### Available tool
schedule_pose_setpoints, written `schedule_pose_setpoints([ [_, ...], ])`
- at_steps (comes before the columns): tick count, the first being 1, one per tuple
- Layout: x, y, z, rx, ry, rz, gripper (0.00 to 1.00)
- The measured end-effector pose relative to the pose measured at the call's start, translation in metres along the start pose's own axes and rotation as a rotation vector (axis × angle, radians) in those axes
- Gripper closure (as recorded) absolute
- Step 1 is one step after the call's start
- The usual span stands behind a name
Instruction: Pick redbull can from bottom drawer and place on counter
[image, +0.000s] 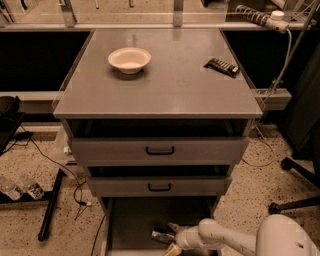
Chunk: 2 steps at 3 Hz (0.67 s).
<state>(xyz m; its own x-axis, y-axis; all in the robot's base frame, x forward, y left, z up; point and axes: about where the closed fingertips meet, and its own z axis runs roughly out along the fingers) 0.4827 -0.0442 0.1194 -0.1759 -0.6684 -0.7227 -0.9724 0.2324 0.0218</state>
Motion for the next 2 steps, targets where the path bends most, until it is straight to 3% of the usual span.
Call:
schedule_pose_setpoints([
  [2,0.0000,0.0001,0.0000,0.000,0.000,0.000,0.66],
])
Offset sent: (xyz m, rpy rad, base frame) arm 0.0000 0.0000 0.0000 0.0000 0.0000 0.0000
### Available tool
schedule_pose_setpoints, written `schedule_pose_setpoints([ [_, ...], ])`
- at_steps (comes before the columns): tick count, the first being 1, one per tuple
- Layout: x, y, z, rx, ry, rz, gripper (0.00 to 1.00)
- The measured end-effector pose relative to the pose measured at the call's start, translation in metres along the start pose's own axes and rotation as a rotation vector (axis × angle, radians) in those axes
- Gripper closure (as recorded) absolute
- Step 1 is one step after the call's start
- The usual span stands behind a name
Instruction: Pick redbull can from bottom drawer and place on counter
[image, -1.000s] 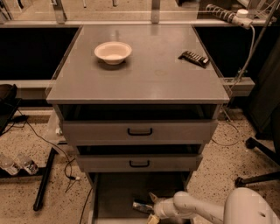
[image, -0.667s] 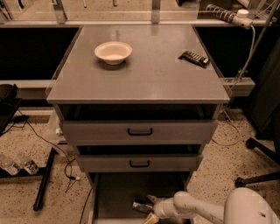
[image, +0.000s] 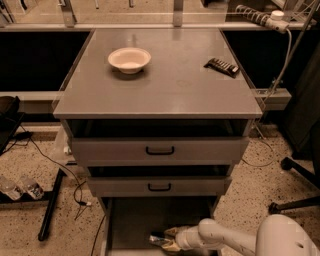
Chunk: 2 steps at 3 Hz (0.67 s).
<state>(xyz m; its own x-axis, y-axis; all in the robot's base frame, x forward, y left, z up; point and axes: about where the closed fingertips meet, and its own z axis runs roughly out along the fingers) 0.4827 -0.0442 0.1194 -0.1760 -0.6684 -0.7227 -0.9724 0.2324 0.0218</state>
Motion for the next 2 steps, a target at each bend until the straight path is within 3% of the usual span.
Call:
schedule_pose_setpoints([
  [1,0.0000,0.0000,0.0000,0.000,0.000,0.000,0.88],
  [2,-0.0069,0.0031,-0.0053,-0.012,-0.011,0.010,1.00],
])
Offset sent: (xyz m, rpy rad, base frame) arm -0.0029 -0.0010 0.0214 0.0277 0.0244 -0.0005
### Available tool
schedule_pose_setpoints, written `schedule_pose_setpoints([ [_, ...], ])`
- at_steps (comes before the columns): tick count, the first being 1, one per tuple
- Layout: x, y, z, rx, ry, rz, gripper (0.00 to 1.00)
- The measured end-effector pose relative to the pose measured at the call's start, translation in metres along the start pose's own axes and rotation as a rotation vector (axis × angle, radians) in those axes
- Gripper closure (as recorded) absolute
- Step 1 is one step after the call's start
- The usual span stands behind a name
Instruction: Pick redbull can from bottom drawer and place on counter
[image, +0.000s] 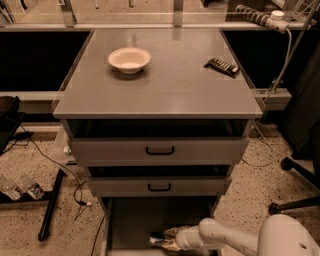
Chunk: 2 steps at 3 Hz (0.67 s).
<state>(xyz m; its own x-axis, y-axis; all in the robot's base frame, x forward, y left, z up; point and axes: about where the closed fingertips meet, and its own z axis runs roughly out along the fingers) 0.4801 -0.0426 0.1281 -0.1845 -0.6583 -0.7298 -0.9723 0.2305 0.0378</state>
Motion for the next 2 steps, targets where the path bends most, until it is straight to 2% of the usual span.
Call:
schedule_pose_setpoints([
  [1,-0.016,0.003,-0.025,-0.017,-0.021,0.010,1.00],
  [2,-0.037,0.004,-0.065,-0.025,-0.023,0.001,1.00],
])
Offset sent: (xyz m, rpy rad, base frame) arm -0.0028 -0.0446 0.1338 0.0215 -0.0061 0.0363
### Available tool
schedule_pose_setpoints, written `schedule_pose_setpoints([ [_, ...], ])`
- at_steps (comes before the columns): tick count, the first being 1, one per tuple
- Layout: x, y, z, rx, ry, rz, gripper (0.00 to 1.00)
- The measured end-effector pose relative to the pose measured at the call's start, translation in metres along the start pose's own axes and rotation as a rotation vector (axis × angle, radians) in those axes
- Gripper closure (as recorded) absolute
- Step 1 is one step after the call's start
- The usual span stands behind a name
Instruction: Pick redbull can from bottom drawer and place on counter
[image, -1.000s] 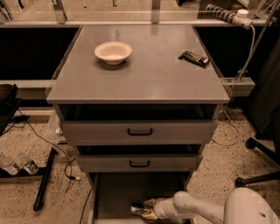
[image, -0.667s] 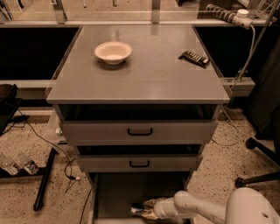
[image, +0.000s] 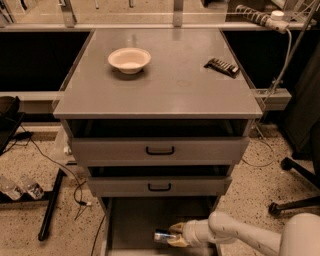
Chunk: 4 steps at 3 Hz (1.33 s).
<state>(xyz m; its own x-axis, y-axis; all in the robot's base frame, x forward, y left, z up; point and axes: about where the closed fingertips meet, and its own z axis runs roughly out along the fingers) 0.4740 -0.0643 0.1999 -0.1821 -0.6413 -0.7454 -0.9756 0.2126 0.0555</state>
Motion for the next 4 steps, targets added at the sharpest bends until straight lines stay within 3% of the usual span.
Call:
schedule_pose_setpoints([
  [1,-0.022,-0.004,-0.055,0.000,0.022,0.014,1.00],
  [2,-0.052,-0.025,-0.120,0.042,0.067,0.029,1.00],
  [3,-0.091,-0.041,-0.181,0.109,0.129,0.007,1.00],
  [4,-0.110,-0.054,-0.203,0.143,0.142,-0.028,1.00],
])
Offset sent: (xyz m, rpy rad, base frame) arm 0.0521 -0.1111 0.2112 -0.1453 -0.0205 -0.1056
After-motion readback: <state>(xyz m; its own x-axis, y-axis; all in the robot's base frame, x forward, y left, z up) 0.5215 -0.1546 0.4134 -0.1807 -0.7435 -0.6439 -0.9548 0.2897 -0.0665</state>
